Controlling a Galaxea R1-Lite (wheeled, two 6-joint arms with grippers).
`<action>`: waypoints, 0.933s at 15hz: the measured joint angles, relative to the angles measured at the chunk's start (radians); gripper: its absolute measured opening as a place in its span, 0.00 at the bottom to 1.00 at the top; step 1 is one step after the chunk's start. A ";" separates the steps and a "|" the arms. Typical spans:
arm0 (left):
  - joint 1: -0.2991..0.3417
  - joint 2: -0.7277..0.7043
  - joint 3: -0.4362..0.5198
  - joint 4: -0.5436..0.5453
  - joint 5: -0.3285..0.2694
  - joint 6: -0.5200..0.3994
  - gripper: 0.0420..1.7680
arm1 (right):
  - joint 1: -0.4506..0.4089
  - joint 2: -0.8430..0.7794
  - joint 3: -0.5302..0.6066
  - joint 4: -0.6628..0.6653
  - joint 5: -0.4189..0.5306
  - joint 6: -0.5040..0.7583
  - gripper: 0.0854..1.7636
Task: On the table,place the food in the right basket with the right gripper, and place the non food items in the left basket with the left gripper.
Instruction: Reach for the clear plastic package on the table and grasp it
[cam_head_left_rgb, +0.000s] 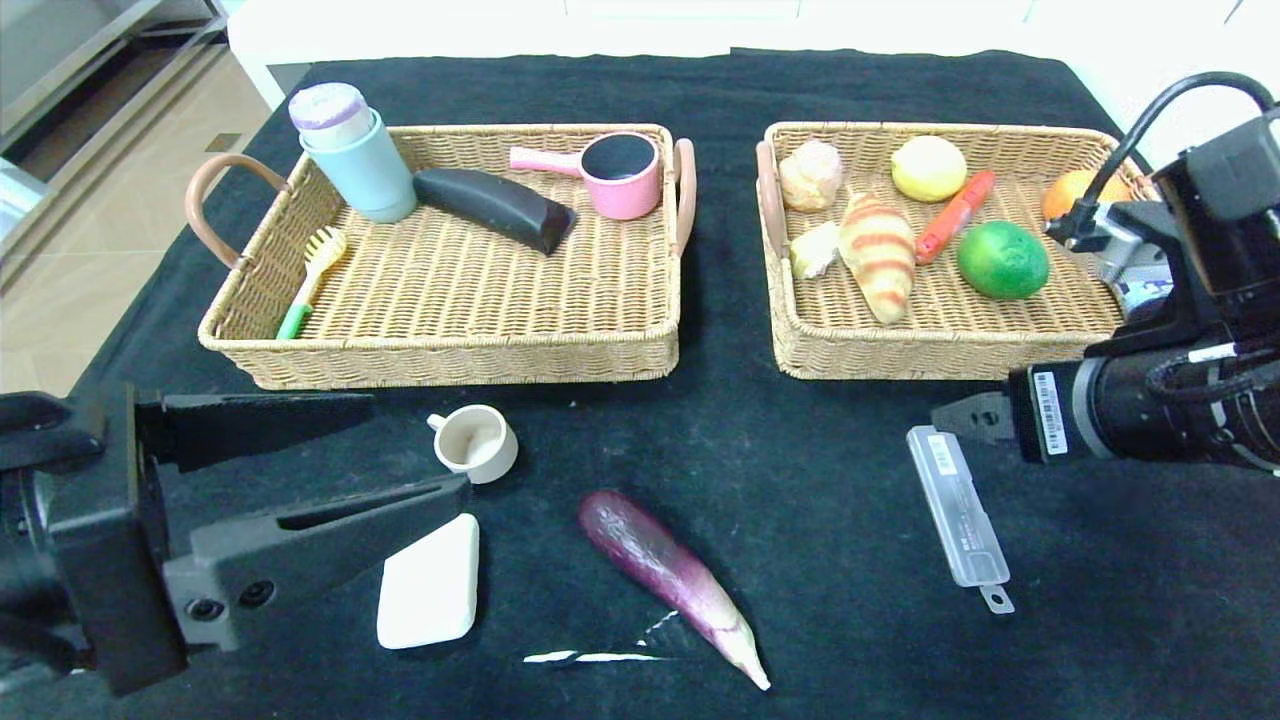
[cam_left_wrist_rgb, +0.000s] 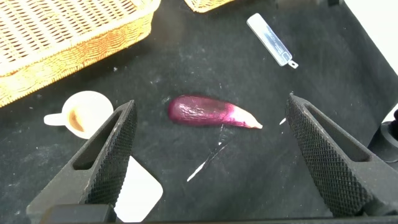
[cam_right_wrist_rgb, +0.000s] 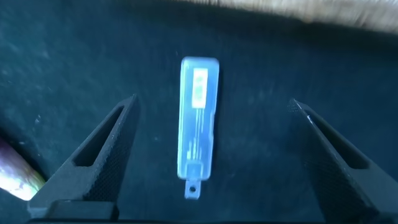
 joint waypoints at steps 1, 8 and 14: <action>0.000 0.000 0.000 0.000 0.000 0.000 0.97 | 0.002 0.001 0.017 0.006 0.003 0.017 0.96; 0.000 -0.004 -0.001 0.000 -0.001 0.002 0.97 | 0.019 0.052 0.091 0.001 0.046 0.081 0.96; -0.004 -0.009 -0.001 0.002 -0.001 0.002 0.97 | 0.019 0.103 0.106 -0.004 0.043 0.111 0.96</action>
